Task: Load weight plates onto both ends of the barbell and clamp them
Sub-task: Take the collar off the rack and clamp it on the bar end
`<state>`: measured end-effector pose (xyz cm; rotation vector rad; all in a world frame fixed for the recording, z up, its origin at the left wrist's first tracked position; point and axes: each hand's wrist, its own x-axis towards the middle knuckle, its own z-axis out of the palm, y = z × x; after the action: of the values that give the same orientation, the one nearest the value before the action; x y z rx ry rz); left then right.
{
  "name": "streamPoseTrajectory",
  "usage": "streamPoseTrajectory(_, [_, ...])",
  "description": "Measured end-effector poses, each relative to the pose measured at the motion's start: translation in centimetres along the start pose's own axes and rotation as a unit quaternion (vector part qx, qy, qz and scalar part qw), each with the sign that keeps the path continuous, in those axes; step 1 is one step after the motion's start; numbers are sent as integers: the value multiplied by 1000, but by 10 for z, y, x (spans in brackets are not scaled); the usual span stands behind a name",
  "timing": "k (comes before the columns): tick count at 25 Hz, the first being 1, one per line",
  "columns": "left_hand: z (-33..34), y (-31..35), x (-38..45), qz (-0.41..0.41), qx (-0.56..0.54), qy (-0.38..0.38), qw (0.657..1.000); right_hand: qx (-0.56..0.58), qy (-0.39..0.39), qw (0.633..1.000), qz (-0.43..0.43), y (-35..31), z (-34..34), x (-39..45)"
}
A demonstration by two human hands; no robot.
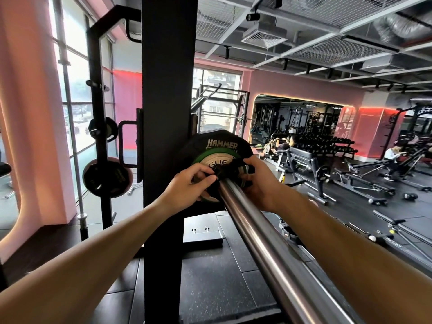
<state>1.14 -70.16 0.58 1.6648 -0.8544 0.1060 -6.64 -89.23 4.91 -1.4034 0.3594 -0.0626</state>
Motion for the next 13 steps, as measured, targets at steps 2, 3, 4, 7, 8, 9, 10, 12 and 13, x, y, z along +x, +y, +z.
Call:
streamPoseTrajectory(2, [0,1,0,2,6,-1,1000,13,3,1000,-4,0,-1,-1])
streamPoseTrajectory(3, [0,1,0,4,8,-1,1000,21,5,1000,-6,0,-1,-2])
streamPoseTrajectory(4, [-1,2,0,6,10,0,1000,25,11,1000,-7,0,-1,-4])
streamPoseTrajectory(7, [-2,3,0,11,21,6,1000,42,22,999,-9,2,0,-7])
streamPoseTrajectory(8, [-2,3,1,11,25,4,1000,48,18,999,-8,4,0,-7])
streamPoseTrajectory(9, [-2,3,1,14,30,3,999,46,13,999,-7,4,-1,-8])
streamPoseTrajectory(10, [-3,2,1,22,43,7,999,27,12,999,-11,4,-1,-10])
streamPoseTrajectory(12, [-6,0,1,68,109,49,990,-58,31,997,-40,2,-3,-13])
streamPoseTrajectory(13, [-9,-1,1,98,162,83,978,-120,49,989,-72,0,-6,-14])
